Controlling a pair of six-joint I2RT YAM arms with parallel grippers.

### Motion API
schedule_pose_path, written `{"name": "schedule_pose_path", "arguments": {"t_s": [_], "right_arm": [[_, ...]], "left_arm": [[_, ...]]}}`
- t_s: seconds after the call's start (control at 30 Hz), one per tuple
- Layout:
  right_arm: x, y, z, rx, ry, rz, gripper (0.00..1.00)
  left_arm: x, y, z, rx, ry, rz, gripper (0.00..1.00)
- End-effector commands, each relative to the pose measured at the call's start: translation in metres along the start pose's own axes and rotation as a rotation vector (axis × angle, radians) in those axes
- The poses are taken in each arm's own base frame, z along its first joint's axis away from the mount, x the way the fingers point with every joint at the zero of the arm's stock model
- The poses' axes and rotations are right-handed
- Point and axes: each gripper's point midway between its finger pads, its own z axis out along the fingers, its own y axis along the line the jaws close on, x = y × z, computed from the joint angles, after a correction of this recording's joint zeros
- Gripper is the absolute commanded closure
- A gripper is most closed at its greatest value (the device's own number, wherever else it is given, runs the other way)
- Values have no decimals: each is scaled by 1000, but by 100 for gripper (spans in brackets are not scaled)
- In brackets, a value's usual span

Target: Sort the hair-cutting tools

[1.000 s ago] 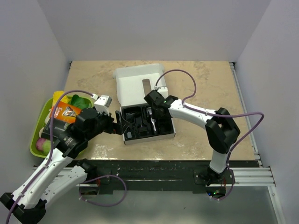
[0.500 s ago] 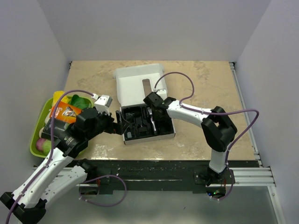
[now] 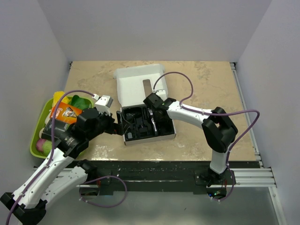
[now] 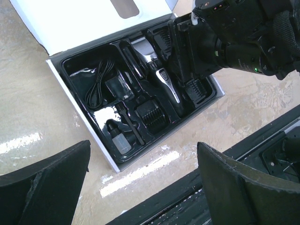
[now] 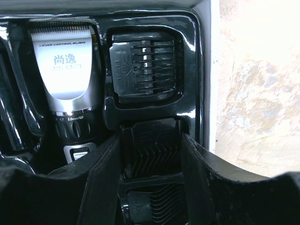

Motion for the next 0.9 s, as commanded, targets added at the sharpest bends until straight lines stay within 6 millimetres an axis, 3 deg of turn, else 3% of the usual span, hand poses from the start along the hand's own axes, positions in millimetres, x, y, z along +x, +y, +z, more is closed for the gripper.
{"name": "schedule_pose_path", "arguments": {"t_s": [0.0,0.43,0.7,0.87], "right_arm": [[-32,-14,-23,22,-106,-118,75],[-58,-22,-50,14,-142,-601,71],[-73,-6,-61,-59,-233,-852,65],[-67,10,-69,-179,-292,-984,62]], "left_arm": [[-4,-6,1,30,-16,-7,0],[-14,-14,-4,59,-39,-6,0],[-15,-15,-14,64,-51,-5,0],[-14,-15,-20,68,-58,-17,0]]}}
